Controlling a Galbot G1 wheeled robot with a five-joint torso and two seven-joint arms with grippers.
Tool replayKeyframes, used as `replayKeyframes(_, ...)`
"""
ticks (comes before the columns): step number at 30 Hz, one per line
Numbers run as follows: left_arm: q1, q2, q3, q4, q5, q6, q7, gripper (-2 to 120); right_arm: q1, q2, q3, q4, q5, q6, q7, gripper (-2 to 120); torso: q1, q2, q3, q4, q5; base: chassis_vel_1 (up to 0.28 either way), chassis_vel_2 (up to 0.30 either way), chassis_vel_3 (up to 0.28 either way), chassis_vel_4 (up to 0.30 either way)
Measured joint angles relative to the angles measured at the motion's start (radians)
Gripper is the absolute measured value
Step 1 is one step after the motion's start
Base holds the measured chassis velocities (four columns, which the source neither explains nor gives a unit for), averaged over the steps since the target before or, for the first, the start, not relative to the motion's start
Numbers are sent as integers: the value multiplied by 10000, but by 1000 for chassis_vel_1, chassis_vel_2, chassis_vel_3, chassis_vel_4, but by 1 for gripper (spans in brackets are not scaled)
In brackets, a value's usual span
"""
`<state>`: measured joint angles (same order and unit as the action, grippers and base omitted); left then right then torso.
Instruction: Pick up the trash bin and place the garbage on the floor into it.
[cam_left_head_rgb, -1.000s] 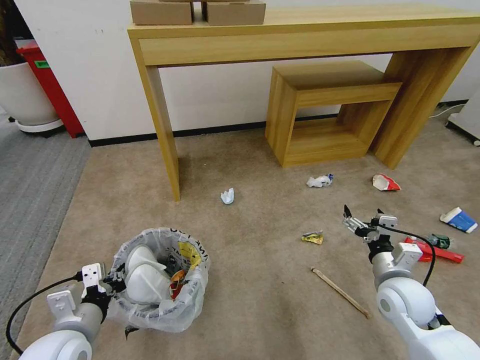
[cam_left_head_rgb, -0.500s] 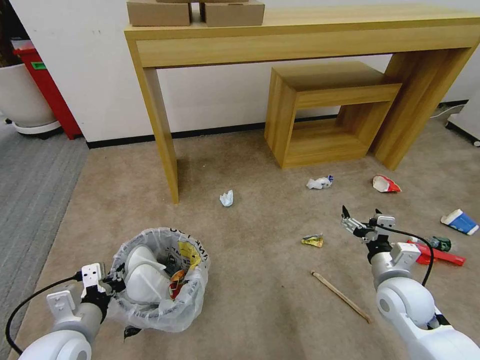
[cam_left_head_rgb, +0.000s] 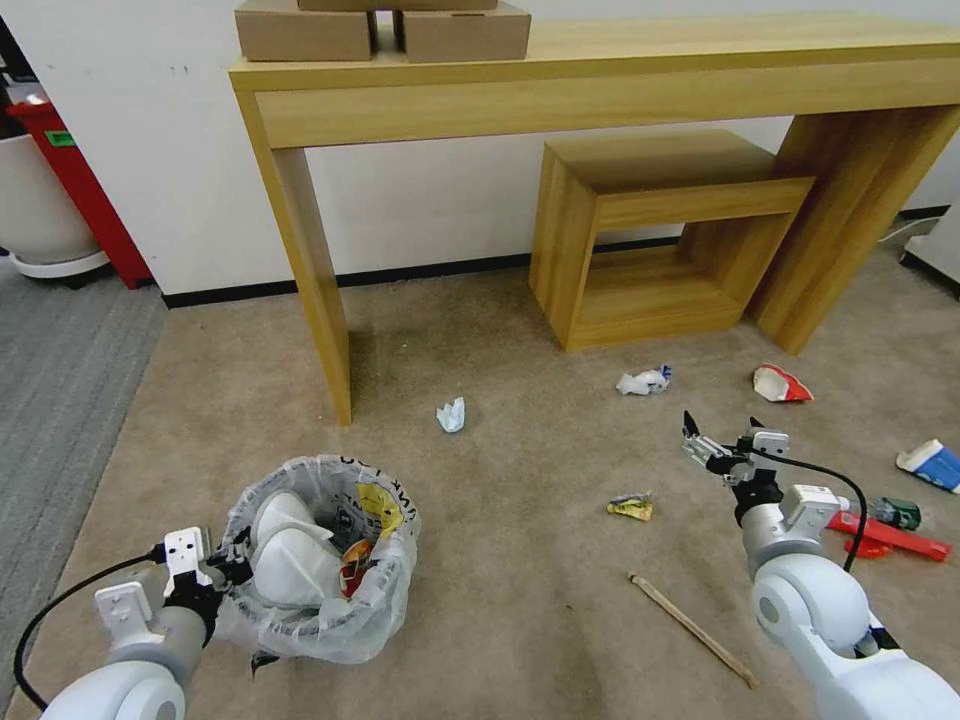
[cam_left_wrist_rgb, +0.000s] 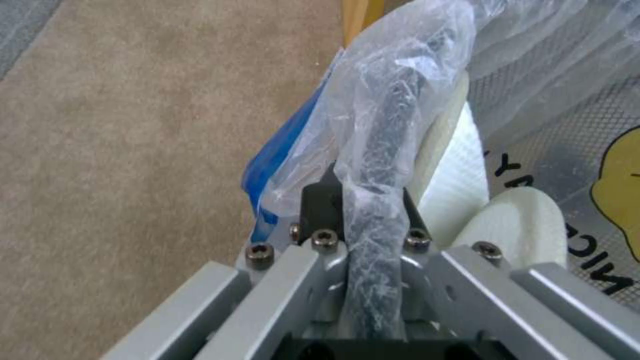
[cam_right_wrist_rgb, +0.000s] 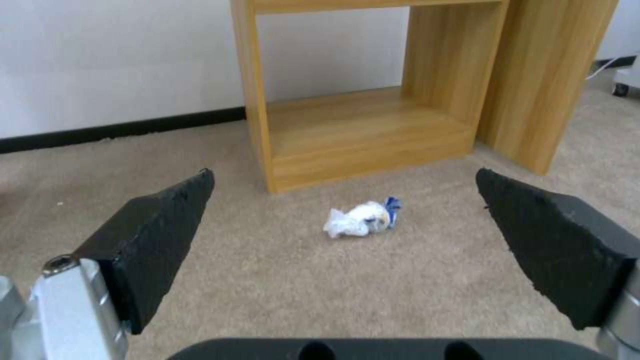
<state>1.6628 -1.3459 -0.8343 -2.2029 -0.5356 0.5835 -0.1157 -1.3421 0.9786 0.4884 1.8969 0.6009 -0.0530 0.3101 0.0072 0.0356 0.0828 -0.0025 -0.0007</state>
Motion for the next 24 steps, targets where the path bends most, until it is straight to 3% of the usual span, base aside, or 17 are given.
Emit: replayKeyframes(24, -57, -62, 34, 99, 73, -26, 14, 1, 192, -74, -164, -128, 68, 100, -74, 100, -1, 0, 0, 0, 0, -82, 77, 74, -78)
